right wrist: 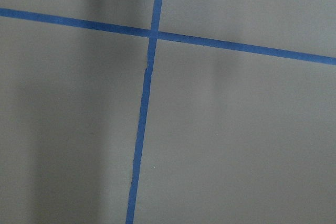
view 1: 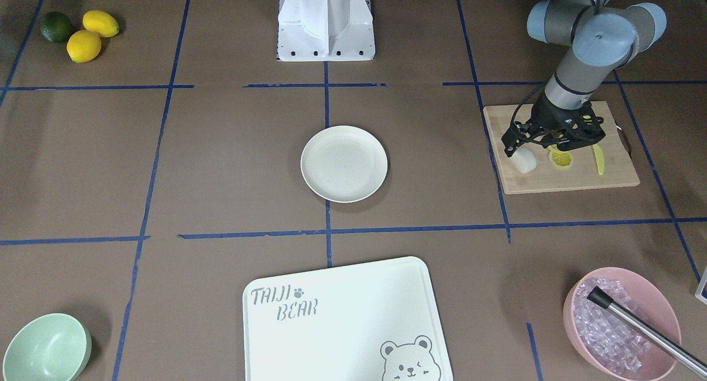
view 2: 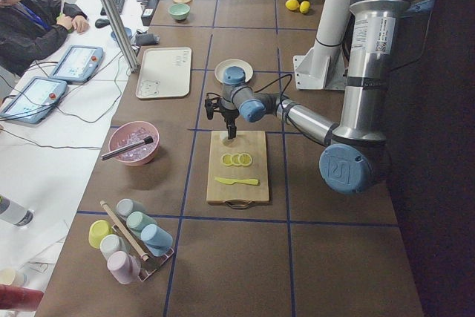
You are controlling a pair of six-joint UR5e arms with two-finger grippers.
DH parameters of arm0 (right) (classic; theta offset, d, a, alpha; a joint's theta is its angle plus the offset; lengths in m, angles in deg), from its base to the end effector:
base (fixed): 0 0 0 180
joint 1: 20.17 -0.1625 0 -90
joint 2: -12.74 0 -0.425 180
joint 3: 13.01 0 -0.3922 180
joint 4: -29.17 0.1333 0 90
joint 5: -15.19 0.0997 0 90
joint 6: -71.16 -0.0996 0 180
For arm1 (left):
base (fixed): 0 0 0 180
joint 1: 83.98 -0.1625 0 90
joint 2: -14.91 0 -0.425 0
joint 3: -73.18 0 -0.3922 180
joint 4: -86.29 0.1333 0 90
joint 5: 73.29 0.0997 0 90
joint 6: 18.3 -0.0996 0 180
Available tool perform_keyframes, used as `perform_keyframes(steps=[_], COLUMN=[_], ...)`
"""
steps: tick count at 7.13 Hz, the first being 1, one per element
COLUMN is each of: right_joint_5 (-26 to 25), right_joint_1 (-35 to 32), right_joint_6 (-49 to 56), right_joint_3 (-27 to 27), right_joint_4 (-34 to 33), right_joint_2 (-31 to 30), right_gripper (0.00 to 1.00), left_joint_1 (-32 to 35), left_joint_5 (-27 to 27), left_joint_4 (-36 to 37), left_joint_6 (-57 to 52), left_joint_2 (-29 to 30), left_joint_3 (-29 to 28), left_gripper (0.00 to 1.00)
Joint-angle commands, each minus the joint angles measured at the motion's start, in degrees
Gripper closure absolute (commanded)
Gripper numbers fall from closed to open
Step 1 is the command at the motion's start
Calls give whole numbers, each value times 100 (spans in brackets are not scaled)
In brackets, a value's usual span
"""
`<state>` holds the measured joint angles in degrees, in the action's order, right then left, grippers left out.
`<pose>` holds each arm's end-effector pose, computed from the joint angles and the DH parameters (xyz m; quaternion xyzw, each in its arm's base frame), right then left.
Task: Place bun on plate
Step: 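Reach the left gripper to the white bun on the cutting board and grasp it, then carry the bun with the left gripper over the white plate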
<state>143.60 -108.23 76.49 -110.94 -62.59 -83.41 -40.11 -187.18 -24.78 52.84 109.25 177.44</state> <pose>0.0563 -0.4484 0.6509 0.0099 -0.3288 -0.0599 0.9424 0.3240 -0.4404 0.4676 0.0065 0.3848 -0.1307 0.9137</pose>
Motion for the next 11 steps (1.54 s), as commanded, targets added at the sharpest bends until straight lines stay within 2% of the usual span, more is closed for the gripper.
perform_keyframes(steps=[1,2,3,4,5,7,9,11], right_joint_5=[0,0,0,0,-8,-9,-9,-9], right_joint_1=[0,0,0,0,0,0,0,0], right_joint_6=[3,3,3,3,3,3,3,3], right_joint_3=[-7,-7,-7,-7,2,2,2,19], right_joint_4=[0,0,0,0,0,0,0,0], right_joint_2=[0,8,9,9,9,9,9,9], right_gripper=[0,0,0,0,0,0,0,0], left_joint_1=[-219,-255,-256,-256,-256,-247,-256,-718], left_joint_5=[303,349,341,332,306,305,305,323], left_joint_4=[-133,-160,-161,-152,-143,101,1135,1857], left_joint_6=[24,41,6,6,-3,23,67,872], left_joint_2=[111,198,208,208,208,417,1231,2233], left_joint_3=[-396,-476,-486,-460,-381,-109,76,-46], left_gripper=[1,25,67,85,90,91,90,89])
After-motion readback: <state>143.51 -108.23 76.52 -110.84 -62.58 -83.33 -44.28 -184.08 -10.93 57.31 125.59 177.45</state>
